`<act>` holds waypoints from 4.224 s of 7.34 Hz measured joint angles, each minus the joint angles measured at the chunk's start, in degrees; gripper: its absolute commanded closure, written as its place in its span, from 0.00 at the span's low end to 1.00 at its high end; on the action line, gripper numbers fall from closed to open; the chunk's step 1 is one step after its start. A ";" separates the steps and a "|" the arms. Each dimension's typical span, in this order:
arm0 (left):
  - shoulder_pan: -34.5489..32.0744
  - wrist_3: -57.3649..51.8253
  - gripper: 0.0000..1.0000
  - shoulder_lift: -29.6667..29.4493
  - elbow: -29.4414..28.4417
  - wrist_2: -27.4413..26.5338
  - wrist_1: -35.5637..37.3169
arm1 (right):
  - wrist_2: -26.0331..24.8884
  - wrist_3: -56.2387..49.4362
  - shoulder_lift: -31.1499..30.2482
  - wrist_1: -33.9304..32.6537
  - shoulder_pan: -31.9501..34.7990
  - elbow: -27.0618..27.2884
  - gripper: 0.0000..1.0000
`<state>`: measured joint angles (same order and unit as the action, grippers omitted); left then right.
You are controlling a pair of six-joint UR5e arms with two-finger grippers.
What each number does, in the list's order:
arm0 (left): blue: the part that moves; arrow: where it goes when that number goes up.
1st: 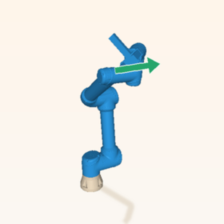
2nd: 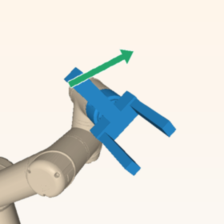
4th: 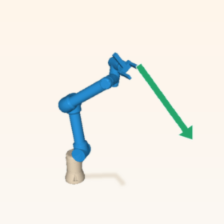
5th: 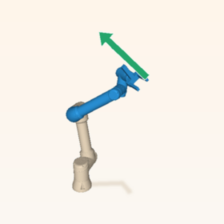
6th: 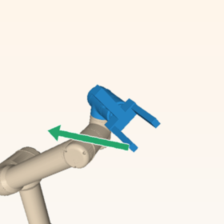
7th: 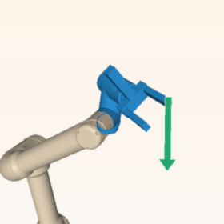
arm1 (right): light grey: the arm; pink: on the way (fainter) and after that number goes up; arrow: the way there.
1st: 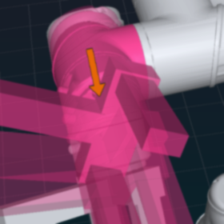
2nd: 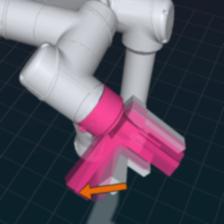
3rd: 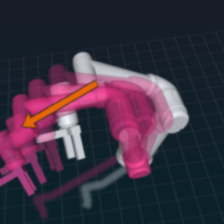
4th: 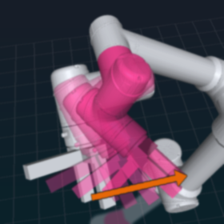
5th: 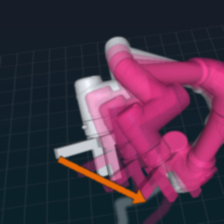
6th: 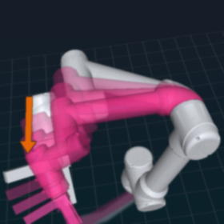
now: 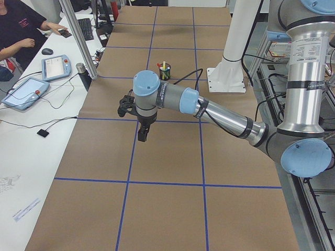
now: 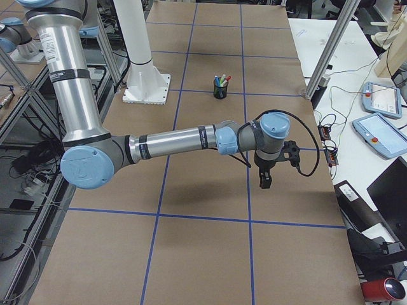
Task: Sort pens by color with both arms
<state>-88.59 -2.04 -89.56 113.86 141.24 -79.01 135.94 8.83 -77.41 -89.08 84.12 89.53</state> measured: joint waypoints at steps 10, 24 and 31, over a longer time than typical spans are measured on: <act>0.07 1.84 0.00 0.01 -0.12 0.08 0.12 | -0.07 40.26 13.27 -0.64 -16.27 8.67 0.02; 0.17 3.18 0.00 -0.24 -0.60 0.09 -0.18 | -12.04 79.10 36.13 -11.12 -42.88 6.29 0.04; 0.17 3.18 0.00 -1.10 -0.79 0.00 -0.04 | -12.04 90.90 36.28 -7.61 -48.89 3.51 0.21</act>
<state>-88.42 1.14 -90.66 113.07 141.24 -79.05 123.90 99.72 -41.13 -96.68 35.22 93.04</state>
